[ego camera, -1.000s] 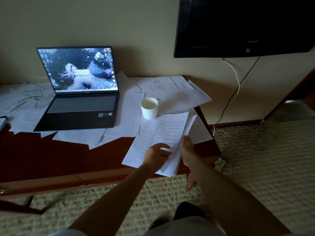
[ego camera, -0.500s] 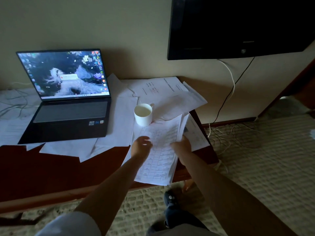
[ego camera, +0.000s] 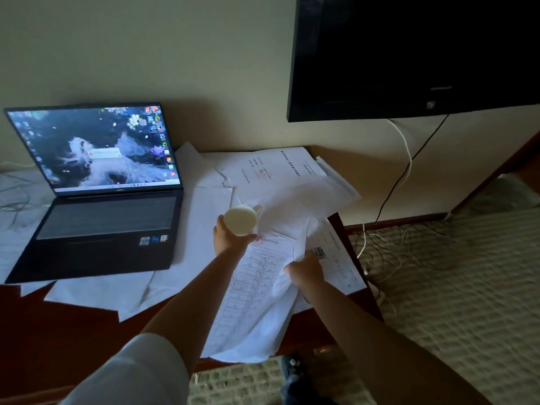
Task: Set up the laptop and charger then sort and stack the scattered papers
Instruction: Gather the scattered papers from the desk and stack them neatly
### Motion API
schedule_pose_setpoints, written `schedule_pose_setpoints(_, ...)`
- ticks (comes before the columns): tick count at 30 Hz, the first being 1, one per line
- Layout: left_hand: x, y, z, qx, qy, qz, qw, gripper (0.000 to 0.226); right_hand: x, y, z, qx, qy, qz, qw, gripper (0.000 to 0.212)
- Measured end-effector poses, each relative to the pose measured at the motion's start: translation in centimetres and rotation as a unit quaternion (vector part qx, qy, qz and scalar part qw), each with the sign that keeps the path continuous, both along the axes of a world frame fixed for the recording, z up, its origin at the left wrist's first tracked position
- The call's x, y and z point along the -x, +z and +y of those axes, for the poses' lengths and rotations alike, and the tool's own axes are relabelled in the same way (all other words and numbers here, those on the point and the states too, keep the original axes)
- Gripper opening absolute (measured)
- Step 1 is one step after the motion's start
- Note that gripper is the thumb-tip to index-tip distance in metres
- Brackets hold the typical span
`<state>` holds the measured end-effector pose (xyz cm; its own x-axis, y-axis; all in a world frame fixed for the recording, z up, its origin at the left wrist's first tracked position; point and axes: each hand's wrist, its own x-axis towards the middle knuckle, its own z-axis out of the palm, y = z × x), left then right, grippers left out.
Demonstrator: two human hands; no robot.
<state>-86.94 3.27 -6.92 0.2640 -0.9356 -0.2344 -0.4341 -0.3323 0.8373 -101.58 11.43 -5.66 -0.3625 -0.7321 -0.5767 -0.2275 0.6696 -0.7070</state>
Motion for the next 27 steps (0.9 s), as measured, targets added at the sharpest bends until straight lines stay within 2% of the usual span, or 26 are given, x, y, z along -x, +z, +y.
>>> schedule_pose_setpoints(5,0.3,-0.2,-1.2,0.009,-0.011,-0.048,0.999,0.085,0.6,-0.7,-0.4,0.0,-0.002,-0.007,1.0,0.014)
schedule_pose_setpoints(7,0.1,-0.1,-1.2,0.027,-0.004,-0.068,0.997,0.08,0.6,-0.5,-0.6,0.006,-0.016,-0.007,1.0,0.011)
schedule_pose_setpoints(12,-0.9,0.5,-1.7,0.043,0.06,-0.049,0.996,0.08,0.4,0.0,-0.9,0.042,0.014,-0.013,0.999,0.024)
schedule_pose_setpoints(16,-2.1,0.1,-1.8,0.029,0.088,-0.059,0.994,0.083,1.3,0.0,-0.7,0.038,0.041,0.038,0.998,0.037)
schedule_pose_setpoints(22,-2.6,-0.6,-1.1,0.011,0.102,-0.055,0.993,0.082,2.9,-0.5,0.4,0.015,-0.003,0.079,0.997,0.039)
schedule_pose_setpoints(24,-2.6,-0.5,-0.9,0.01,0.098,-0.046,0.994,0.088,3.0,-0.6,0.5,0.011,-0.014,0.074,0.997,0.04)
schedule_pose_setpoints(27,-2.6,-0.3,0.0,-0.007,0.11,-0.02,0.994,0.111,2.8,-0.4,0.6,0.024,-0.03,0.075,0.996,0.044)
